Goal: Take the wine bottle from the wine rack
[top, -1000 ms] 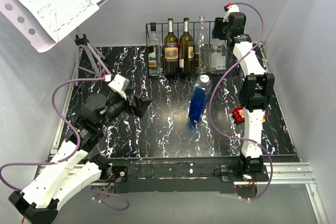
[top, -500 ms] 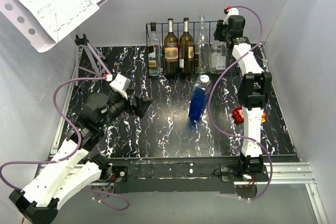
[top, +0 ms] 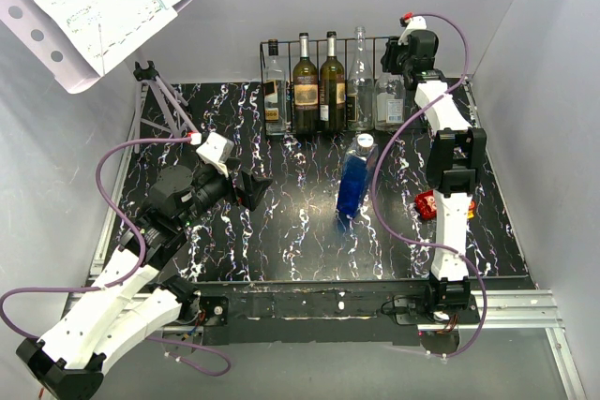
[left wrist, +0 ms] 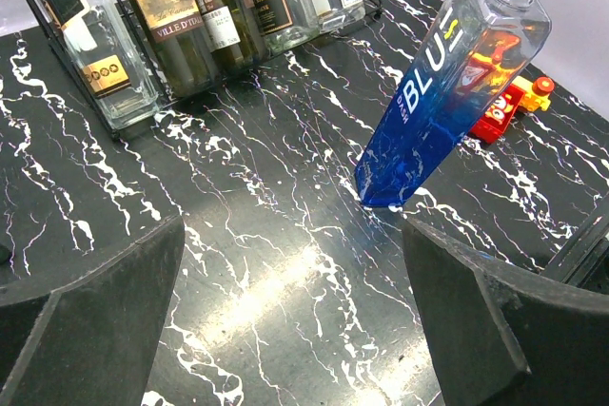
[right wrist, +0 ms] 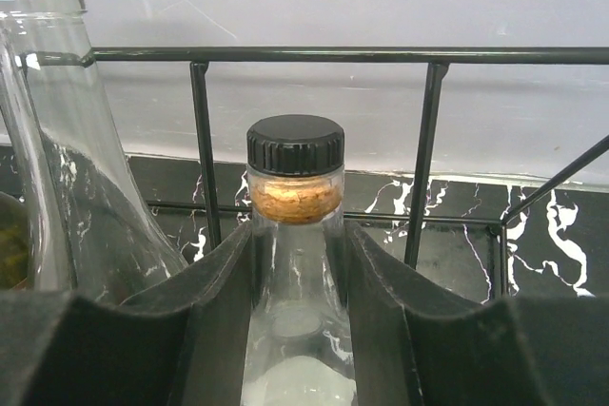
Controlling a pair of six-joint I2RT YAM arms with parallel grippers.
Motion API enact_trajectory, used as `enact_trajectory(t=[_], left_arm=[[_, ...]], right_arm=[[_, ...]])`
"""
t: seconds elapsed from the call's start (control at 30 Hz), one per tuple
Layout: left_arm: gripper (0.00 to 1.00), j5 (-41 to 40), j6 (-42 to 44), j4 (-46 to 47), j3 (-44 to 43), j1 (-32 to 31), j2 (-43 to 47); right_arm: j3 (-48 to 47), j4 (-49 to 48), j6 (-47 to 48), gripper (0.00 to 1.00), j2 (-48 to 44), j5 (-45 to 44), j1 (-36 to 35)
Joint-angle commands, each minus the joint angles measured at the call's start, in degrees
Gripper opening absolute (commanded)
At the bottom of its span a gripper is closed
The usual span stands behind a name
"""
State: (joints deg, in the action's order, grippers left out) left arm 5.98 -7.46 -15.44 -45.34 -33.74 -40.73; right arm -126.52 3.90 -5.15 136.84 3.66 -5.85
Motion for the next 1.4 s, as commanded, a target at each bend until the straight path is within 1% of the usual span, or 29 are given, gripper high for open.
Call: enact_trajectory(t=[0.0,0.3,0.4,0.53,0.6,0.73,0.83,0.97,1.1,1.37], left_arm=[[0.98,0.17,0.70,-0.11,-0.36,-0.28,0.30],[0.98,0.00,0.70,-0.11,-0.36,-0.28,0.48],[0.98,-0.53,0.78,-0.11,-0.36,-0.28,0.56],[0.98,-0.79,0.70,-0.12,-0.27,-0.28,0.57],[0.98,-0.27,0.61,-0.11,-0.27,-0.28,0.65],[0.98,0.26,0.61,-0.03,-0.36,-0.28,0.21],[0.98,0.26,0.70,-0.11,-0.36,-0.28,0.30],[0.98,-0.26,0.70,-0.11,-0.18,-0.28,0.74],[0.98,-0.18,0.61,-0.11,-0.10,-0.28,0.92],[0.98,0.44,0.35,-0.11,-0.19,-0.28,0.83]], right_arm=[[4.51,-12.86,0.66,0.01,-7.45,0.03,-0.31],[10.93,-18.05,2.42,0.01,-14.05,-0.32,-0.31],[15.58,-19.71,2.60,0.01,-17.90,0.20,-0.30],[25.34,-26.57,3.21,0.01,-23.88,-0.58,-0.22],[27.28,-26.75,3.65,0.01,-25.91,-1.02,-0.22],[29.57,-27.01,4.53,0.01,-29.77,0.82,-0.30],[32.99,-28.50,4.71,0.01,-33.11,0.12,-0.30],[39.84,-31.58,4.80,0.01,-39.26,-0.58,-0.30],[49.41,-35.27,4.80,0.01,-46.91,-1.46,-0.22],[63.66,-38.62,4.88,0.01,-59.83,-1.38,-0.22]])
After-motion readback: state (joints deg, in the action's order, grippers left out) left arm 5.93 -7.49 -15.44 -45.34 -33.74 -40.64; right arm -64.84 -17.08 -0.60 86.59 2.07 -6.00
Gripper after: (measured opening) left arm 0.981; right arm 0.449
